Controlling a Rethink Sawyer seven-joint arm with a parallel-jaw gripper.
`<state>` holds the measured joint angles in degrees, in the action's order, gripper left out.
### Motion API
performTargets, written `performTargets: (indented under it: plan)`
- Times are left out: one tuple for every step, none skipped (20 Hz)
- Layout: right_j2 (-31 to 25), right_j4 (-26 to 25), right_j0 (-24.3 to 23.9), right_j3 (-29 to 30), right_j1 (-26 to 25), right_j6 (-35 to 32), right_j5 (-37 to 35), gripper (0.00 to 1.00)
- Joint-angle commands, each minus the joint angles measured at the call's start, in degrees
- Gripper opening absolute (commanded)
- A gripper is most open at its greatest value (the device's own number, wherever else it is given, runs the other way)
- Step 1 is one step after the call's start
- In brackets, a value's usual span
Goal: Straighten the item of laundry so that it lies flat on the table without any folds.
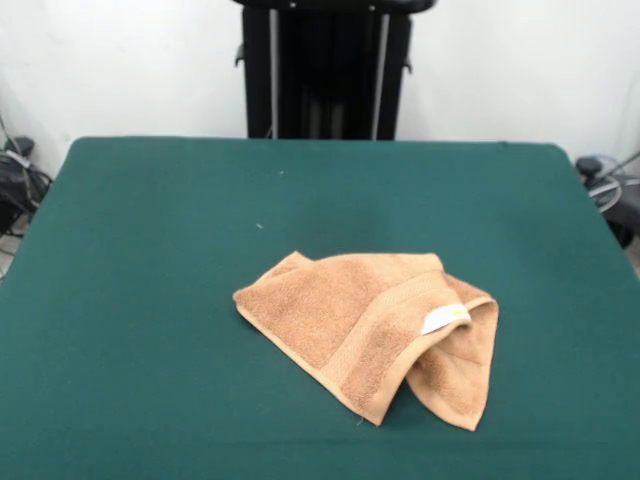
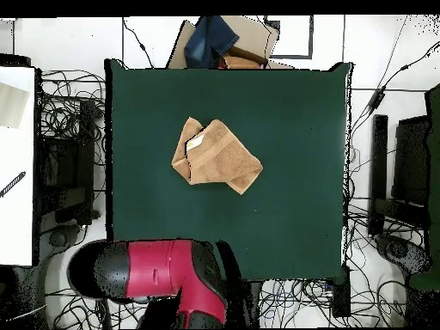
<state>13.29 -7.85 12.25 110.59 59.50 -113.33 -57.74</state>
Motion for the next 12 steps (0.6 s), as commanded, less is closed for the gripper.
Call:
performTargets:
  plan:
    - [2.27,-3.98,2.44,-1.09,-9.46,-20.47,6.14,1.0]
    - [2.76,-5.06,3.19,-2.18,-9.94,-20.25,3.18,1.0]
    - [3.3,-5.4,3.7,-2.25,-10.39,-20.62,2.51,1.0]
    - [3.91,-5.58,4.32,-1.98,-10.57,-21.1,1.85,1.0]
    - [4.06,-5.42,4.24,-1.01,-10.87,-20.62,2.19,1.0]
    - [4.11,-4.84,4.31,0.05,-11.11,-20.66,3.22,1.0]
    - [4.36,-4.72,4.59,0.5,-11.58,-21.19,4.47,1.0]
    - [4.83,-4.59,5.22,0.93,-11.77,-22.18,5.21,1.0]
    - [5.41,-4.97,5.87,0.63,-12.19,-23.03,5.57,1.0]
    - [5.85,-5.45,6.39,0.31,-12.32,-23.17,5.58,1.0]
    - [6.45,-5.91,6.96,-0.23,-12.69,-23.54,4.87,1.0]
    - [6.89,-5.86,7.33,-0.42,-12.86,-23.67,5.03,1.0]
